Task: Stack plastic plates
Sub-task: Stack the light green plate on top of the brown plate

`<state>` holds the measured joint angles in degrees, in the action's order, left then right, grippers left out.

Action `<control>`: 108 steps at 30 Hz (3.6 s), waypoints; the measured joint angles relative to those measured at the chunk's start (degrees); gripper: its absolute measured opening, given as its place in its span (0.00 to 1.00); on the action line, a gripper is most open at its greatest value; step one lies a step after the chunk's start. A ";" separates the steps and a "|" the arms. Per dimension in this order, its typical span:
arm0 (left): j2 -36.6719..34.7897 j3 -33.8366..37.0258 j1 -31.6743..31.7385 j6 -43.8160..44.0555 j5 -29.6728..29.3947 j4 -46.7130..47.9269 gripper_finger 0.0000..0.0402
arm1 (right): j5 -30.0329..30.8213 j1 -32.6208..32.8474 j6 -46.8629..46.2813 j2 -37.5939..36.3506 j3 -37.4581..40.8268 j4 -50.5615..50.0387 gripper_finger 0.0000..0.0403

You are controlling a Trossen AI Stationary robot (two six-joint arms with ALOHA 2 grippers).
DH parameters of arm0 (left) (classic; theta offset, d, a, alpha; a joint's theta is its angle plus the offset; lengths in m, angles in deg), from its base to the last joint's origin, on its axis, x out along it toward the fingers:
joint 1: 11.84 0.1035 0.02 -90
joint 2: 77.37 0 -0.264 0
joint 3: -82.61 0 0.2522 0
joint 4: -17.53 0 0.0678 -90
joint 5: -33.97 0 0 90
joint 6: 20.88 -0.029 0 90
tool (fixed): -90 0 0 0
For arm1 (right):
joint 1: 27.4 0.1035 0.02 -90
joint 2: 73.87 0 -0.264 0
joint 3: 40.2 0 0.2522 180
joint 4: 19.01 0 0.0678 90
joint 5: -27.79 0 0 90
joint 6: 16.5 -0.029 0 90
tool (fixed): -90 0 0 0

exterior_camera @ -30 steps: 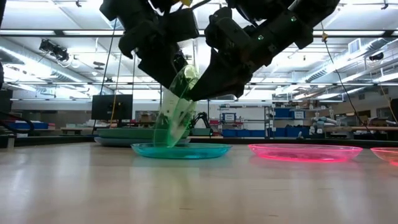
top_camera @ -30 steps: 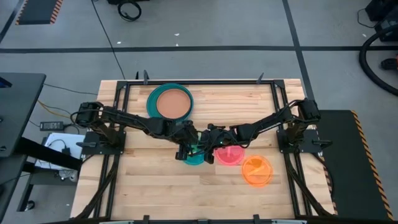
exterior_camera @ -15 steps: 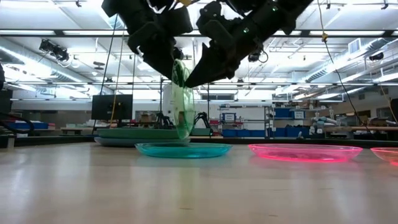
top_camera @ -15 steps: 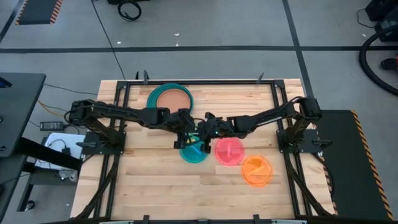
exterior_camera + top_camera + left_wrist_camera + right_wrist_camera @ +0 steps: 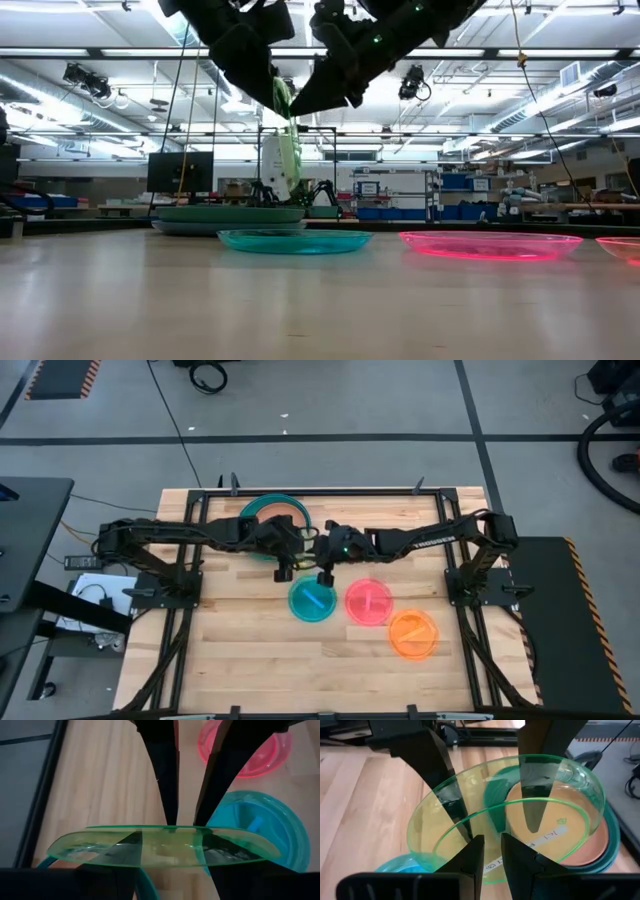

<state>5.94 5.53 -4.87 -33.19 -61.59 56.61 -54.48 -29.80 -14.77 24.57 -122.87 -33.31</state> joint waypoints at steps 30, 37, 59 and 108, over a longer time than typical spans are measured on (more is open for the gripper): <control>-5.39 0.70 8.11 2.55 -0.44 10.73 0.54 | -12.33 -8.09 4.05 6.68 -5.16 7.90 0.20; -5.48 10.79 9.74 5.81 0.41 7.48 0.54 | -11.77 -9.61 2.58 7.43 -4.99 0.48 0.20; -5.12 15.22 -22.44 30.78 -3.37 15.65 0.54 | -2.51 -2.15 -2.36 7.43 -4.87 -12.98 0.20; 6.21 11.31 -40.97 47.49 -21.31 26.24 0.01 | 8.89 10.28 -8.65 7.37 -4.80 -15.11 0.20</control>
<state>12.16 16.84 -45.84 14.30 -82.90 82.86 -45.58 -19.52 -23.43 31.93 -127.67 -48.41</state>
